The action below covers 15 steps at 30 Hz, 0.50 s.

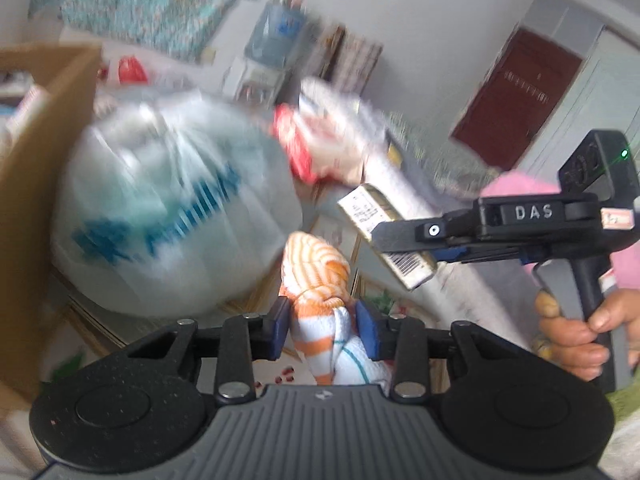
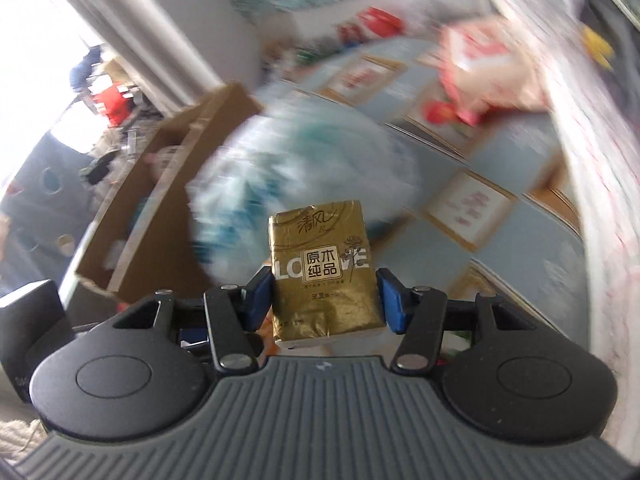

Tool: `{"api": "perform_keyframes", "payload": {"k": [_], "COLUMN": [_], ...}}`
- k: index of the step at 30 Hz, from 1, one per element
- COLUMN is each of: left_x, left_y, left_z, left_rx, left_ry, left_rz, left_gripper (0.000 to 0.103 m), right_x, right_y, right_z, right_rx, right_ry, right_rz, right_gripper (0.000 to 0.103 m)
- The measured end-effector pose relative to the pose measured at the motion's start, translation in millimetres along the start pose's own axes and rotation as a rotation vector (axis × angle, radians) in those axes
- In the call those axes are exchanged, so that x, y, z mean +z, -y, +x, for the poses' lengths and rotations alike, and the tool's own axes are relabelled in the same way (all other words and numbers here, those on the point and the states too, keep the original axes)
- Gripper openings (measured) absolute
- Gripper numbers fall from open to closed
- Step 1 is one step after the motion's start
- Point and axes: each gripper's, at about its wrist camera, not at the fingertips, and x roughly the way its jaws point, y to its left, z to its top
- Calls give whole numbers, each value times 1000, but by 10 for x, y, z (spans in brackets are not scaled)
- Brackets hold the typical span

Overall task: Organize soft objects
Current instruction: 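Carry the cloth and gold tissue pack with both grippers over the box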

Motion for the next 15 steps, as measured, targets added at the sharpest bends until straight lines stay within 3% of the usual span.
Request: {"api": "perform_keyframes", "payload": {"k": [4, 10, 15], "left_x": [100, 255, 350], "left_y": [-147, -565, -960], "left_z": [-535, -1246, -1688], "left_rx": [48, 124, 314], "left_ry": [115, 236, 343], "left_rz": [-20, -122, -166], "left_gripper": [36, 34, 34], "right_x": [144, 432, 669], "right_y": [-493, -1091, -1620], "right_z": [29, 351, 751], "right_rx": [111, 260, 333], "right_ry": [21, -15, -79], "right_rz": [-89, -155, -193], "right_gripper": [54, 54, 54]}}
